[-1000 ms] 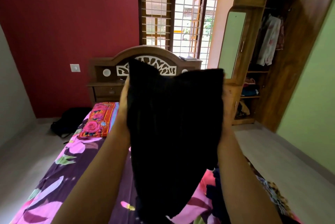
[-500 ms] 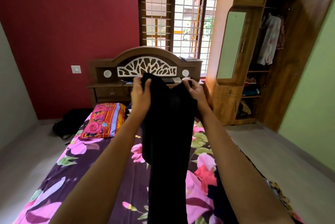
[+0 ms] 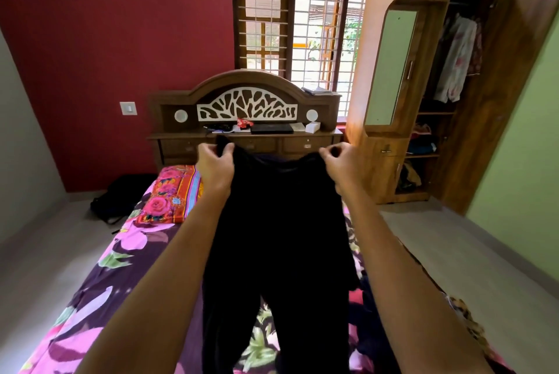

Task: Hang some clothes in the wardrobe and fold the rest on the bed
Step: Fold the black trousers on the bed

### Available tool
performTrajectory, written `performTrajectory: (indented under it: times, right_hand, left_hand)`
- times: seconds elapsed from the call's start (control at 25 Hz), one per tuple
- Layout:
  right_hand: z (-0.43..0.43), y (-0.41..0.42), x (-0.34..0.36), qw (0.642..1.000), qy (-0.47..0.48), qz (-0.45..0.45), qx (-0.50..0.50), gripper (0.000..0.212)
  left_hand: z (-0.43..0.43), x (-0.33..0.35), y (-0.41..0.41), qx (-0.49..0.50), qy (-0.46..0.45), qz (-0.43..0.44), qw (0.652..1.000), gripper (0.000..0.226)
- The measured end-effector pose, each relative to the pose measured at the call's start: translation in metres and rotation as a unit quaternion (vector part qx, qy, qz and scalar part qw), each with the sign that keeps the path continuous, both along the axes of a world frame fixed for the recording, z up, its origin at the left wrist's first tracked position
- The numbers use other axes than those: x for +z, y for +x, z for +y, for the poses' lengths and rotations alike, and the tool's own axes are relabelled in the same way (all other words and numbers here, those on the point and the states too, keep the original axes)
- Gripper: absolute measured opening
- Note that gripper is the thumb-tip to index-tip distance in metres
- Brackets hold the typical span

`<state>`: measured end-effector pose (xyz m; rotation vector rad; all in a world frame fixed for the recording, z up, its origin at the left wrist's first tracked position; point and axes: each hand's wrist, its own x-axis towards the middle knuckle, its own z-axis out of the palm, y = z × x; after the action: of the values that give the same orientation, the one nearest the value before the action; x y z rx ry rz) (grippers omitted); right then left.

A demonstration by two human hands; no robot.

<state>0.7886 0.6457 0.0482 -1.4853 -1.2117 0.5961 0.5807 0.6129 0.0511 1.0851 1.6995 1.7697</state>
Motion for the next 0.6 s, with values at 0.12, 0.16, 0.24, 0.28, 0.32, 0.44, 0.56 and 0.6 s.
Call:
performTrajectory:
  times: [0.12, 0.16, 0.24, 0.28, 0.32, 0.44, 0.56, 0.6]
  right_hand:
    - [-0.026, -0.047, 0.015, 0.99, -0.009, 0.03, 0.14, 0.042]
    - [-0.032, -0.057, 0.02, 0.977, -0.029, 0.075, 0.199, 0.054]
    - [-0.037, -0.062, 0.027, 0.929, -0.075, 0.213, 0.292, 0.068]
    - [-0.039, -0.057, 0.03, 0.903, -0.09, 0.262, 0.327, 0.068]
    - [-0.04, -0.049, 0.031, 0.877, -0.093, 0.3, 0.364, 0.067]
    - [-0.038, -0.026, 0.023, 0.891, -0.035, 0.259, 0.371, 0.044]
    - [-0.031, -0.008, 0.009, 0.955, -0.021, 0.102, 0.276, 0.068]
    - [-0.032, -0.005, 0.004, 0.943, -0.049, 0.121, 0.307, 0.086]
  left_hand:
    - [-0.014, 0.001, 0.04, -0.147, 0.044, 0.079, 0.985, 0.031]
    - [-0.016, 0.001, 0.046, -0.181, 0.067, 0.087, 0.977, 0.033]
    - [-0.017, -0.003, 0.042, -0.221, 0.092, 0.074, 0.968, 0.045]
    - [-0.016, -0.006, 0.035, -0.227, 0.096, 0.063, 0.967, 0.05]
    - [-0.014, -0.01, 0.026, -0.231, 0.102, 0.043, 0.966, 0.05]
    - [-0.01, -0.016, 0.004, -0.276, 0.127, -0.096, 0.948, 0.03]
    - [-0.013, -0.007, -0.005, -0.337, 0.128, -0.204, 0.91, 0.026]
    - [-0.014, -0.002, -0.006, -0.356, 0.131, -0.221, 0.899, 0.025]
